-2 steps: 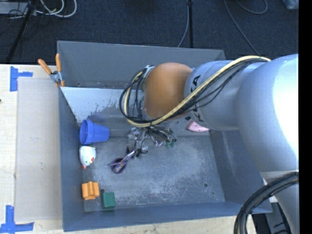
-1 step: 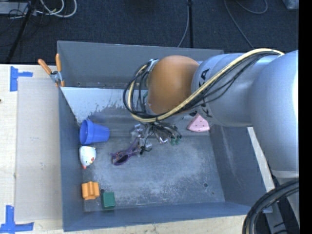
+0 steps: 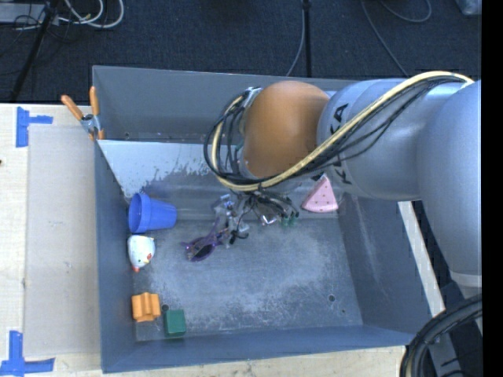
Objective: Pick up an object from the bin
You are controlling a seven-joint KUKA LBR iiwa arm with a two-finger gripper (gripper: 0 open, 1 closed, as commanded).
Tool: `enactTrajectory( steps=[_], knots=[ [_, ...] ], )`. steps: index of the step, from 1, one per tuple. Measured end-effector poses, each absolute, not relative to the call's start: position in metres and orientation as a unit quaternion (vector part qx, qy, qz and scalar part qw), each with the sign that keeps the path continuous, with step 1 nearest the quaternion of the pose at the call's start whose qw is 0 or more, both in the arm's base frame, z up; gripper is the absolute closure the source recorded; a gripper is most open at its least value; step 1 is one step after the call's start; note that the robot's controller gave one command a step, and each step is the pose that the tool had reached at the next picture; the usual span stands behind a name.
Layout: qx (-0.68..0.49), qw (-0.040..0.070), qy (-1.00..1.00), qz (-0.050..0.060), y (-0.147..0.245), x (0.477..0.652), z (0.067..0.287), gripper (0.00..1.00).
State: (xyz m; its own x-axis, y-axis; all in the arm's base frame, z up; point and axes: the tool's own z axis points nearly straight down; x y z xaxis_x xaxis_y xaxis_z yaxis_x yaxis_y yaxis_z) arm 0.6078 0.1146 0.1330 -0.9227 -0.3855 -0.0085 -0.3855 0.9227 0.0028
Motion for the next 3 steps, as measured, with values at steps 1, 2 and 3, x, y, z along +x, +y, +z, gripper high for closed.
enactTrajectory(
  steps=[1,2,3],
  knots=[
    [-0.319,0.002,0.948,0.002,0.086,0.566,0.137,1.00],
    [-0.344,0.004,0.939,0.001,0.099,0.584,0.105,1.00],
    [-0.470,0.002,0.883,0.003,0.089,0.582,0.289,1.00]
  ],
)
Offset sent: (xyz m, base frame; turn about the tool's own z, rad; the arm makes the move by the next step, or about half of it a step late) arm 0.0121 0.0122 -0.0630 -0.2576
